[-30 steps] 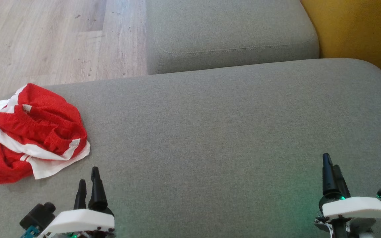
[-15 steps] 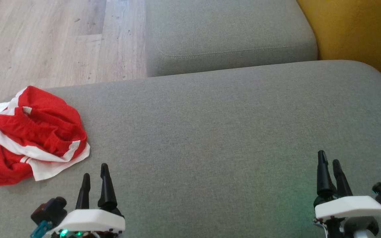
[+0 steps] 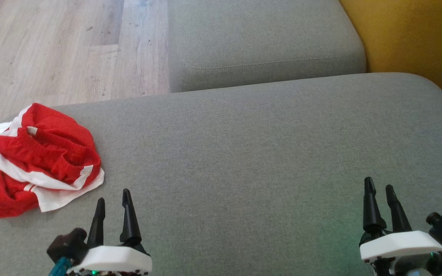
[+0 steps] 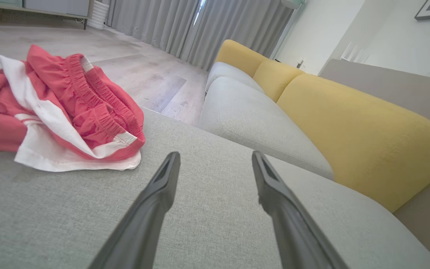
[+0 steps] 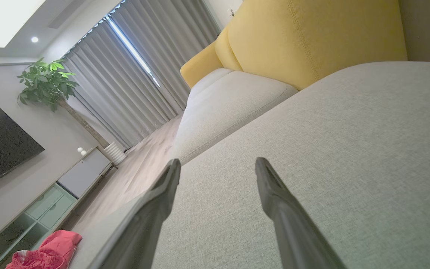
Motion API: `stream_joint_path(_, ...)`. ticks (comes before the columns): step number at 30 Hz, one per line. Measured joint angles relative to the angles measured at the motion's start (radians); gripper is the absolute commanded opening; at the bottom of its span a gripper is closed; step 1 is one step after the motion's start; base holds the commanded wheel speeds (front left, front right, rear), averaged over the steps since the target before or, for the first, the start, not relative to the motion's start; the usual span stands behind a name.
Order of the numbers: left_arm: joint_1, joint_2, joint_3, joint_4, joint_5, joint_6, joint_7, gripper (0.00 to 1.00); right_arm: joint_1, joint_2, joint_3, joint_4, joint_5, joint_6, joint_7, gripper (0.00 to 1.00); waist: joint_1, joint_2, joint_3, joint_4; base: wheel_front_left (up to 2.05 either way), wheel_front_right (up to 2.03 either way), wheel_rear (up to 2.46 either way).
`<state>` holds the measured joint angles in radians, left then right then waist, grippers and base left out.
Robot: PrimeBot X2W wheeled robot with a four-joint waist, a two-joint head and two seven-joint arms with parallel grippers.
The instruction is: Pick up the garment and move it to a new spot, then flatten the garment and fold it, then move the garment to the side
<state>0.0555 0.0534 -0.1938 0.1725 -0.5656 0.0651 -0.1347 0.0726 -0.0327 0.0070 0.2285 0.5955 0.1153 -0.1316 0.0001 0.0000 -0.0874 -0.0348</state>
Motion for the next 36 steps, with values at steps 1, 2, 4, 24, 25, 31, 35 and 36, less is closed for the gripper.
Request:
stream_joint_path(1, 0.002, 0.001, -0.002, 0.000, 0.019, 0.006, 0.000, 1.00, 0.000, 0.000, 0.001, 0.003, -0.010, 0.000, -0.002, 1.00, 0.0000, 0.0000, -0.001, -0.001, 0.00, 0.00, 0.00)
stream_joint_path(2, 0.004, 0.001, -0.003, 0.000, 0.031, 0.007, -0.004, 1.00, 0.000, 0.000, 0.003, 0.003, -0.022, 0.000, -0.007, 1.00, 0.0000, 0.0000, -0.002, -0.001, 0.00, 0.00, 0.00)
stream_joint_path(4, 0.005, 0.000, -0.007, 0.000, 0.051, 0.007, -0.009, 1.00, 0.000, -0.001, 0.006, 0.005, -0.048, 0.000, -0.010, 1.00, 0.0000, 0.0000, -0.003, 0.001, 0.00, 0.00, 0.00)
stream_joint_path(24, 0.032, -0.002, -0.005, 0.040, 0.269, 0.051, -0.066, 1.00, 0.022, -0.002, 0.059, 0.005, -0.341, 0.003, -0.069, 1.00, -0.0001, 0.0000, -0.025, -0.003, 0.00, 0.00, 0.00)
stream_joint_path(25, 0.036, -0.002, -0.003, 0.040, 0.277, 0.053, -0.071, 1.00, 0.022, -0.002, 0.063, 0.005, -0.356, 0.003, -0.073, 1.00, 0.0000, 0.0000, -0.026, -0.004, 0.00, 0.00, 0.00)
stream_joint_path(31, 0.037, -0.002, 0.007, 0.036, 0.329, 0.062, -0.088, 1.00, 0.023, -0.003, 0.090, 0.004, -0.429, 0.008, -0.089, 1.00, -0.0001, 0.0000, -0.033, -0.007, 0.00, 0.00, 0.00)
stream_joint_path(35, 0.037, -0.002, 0.006, 0.035, 0.377, 0.062, -0.096, 1.00, 0.024, -0.006, 0.102, 0.004, -0.462, 0.008, -0.099, 1.00, 0.0000, 0.0000, -0.040, -0.011, 0.00, 0.00, 0.00)
stream_joint_path(36, 0.038, -0.002, 0.004, 0.035, 0.389, 0.062, -0.099, 1.00, 0.024, -0.006, 0.106, 0.004, -0.473, 0.008, -0.099, 1.00, -0.0001, 0.0000, -0.042, -0.011, 0.00, 0.00, 0.00)
